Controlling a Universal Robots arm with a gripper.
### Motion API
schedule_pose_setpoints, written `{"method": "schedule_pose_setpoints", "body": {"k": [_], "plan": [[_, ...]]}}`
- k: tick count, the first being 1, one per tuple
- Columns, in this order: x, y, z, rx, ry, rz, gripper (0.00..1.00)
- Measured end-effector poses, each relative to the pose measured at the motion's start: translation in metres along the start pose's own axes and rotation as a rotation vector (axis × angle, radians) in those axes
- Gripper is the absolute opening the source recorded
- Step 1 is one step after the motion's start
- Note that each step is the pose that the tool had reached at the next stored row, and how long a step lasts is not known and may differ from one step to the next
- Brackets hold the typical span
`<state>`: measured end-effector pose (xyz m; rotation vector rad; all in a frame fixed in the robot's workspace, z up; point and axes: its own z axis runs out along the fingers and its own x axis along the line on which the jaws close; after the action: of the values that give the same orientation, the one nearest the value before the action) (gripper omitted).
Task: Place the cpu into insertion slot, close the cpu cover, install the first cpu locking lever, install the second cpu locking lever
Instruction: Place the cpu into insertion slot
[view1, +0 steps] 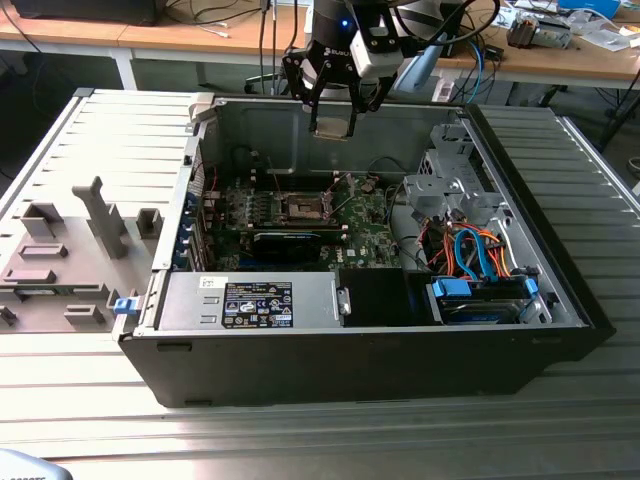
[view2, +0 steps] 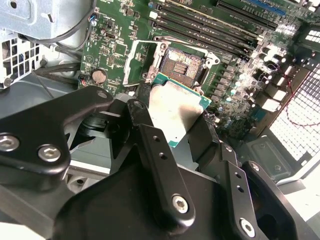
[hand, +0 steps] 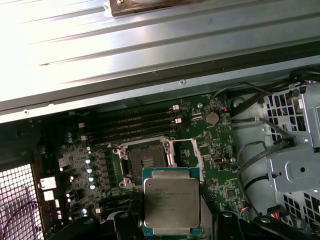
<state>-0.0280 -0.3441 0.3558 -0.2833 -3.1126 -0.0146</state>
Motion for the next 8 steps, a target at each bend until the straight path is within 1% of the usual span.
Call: {"method": "schedule_pose_setpoints", "body": {"k": [8], "plan": [[0.0, 0.0, 0.0, 0.0, 0.0, 0.004, 0.55]]}}
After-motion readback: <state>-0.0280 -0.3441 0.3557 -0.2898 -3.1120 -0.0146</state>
